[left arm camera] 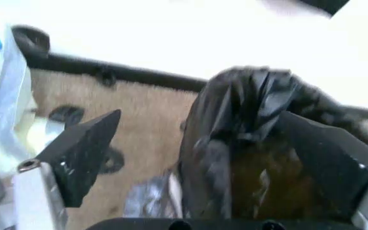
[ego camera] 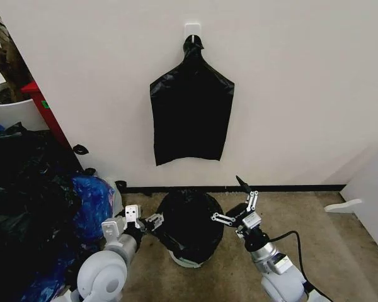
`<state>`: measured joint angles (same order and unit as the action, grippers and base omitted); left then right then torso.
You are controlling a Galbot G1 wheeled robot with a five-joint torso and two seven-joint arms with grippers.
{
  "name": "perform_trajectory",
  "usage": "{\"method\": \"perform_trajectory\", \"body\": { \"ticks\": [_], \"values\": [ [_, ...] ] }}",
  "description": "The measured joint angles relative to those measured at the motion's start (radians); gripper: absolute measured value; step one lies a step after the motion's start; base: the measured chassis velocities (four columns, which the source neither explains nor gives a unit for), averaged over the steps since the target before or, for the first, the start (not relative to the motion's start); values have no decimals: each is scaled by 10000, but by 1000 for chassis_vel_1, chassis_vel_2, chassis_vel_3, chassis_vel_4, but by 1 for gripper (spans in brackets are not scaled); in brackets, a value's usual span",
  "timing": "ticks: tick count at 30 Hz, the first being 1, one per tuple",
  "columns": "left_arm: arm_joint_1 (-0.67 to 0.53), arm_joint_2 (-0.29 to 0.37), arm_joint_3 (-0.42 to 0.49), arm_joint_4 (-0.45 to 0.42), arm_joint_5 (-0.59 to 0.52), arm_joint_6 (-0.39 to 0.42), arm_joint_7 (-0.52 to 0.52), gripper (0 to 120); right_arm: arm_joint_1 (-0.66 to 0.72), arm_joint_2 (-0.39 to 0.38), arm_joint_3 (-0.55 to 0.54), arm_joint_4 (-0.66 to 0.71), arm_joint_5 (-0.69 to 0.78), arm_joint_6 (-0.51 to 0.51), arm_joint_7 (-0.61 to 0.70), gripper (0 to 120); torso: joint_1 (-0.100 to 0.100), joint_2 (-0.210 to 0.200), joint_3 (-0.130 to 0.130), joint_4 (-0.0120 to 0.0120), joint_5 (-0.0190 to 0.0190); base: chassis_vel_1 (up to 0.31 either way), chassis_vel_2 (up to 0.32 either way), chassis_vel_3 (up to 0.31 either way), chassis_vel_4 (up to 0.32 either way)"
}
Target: Place the garbage bag over the trash bin.
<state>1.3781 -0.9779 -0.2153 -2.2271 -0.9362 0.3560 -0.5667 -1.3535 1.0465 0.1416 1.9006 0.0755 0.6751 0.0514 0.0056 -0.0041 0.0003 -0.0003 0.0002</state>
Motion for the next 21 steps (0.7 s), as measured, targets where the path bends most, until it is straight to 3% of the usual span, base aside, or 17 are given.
{"method": "perform_trajectory", "body": {
  "ticks": [4,6,7,8,10,15,21],
  "values": [
    [55,-66,-41,-131,1101,-1260,619,100,-58,-16,18,101,16,-330,448,100,0,0,0,-1,1,0,0,0,0],
    [86,-168,-123,143,2735,-2613,1260,100,-78,-7,22,308,13,-860,1146,100,0,0,0,-2,1,0,0,0,0],
    [86,-168,-123,143,2735,-2613,1260,100,-78,-7,22,308,13,-860,1146,100,0,0,0,-2,1,0,0,0,0],
    [115,-354,-381,460,4018,-3721,1780,100,-64,60,87,491,26,-1428,1752,100,0,0,0,-2,-2,0,0,0,0],
    [177,-769,-900,759,5252,-4595,2311,100,-3,224,302,708,206,-2121,2307,100,0,0,0,-1,2,0,0,0,0],
    [439,-1975,-1698,923,5814,-5041,3207,100,-225,647,1180,1299,354,-3975,2839,100,0,0,0,-3,2,0,0,0,0],
    [536,-2630,-1971,1224,6216,-5559,3874,100,-485,926,1653,1654,166,-4933,3671,100,0,0,0,0,1,0,0,0,0]
  ]
}}
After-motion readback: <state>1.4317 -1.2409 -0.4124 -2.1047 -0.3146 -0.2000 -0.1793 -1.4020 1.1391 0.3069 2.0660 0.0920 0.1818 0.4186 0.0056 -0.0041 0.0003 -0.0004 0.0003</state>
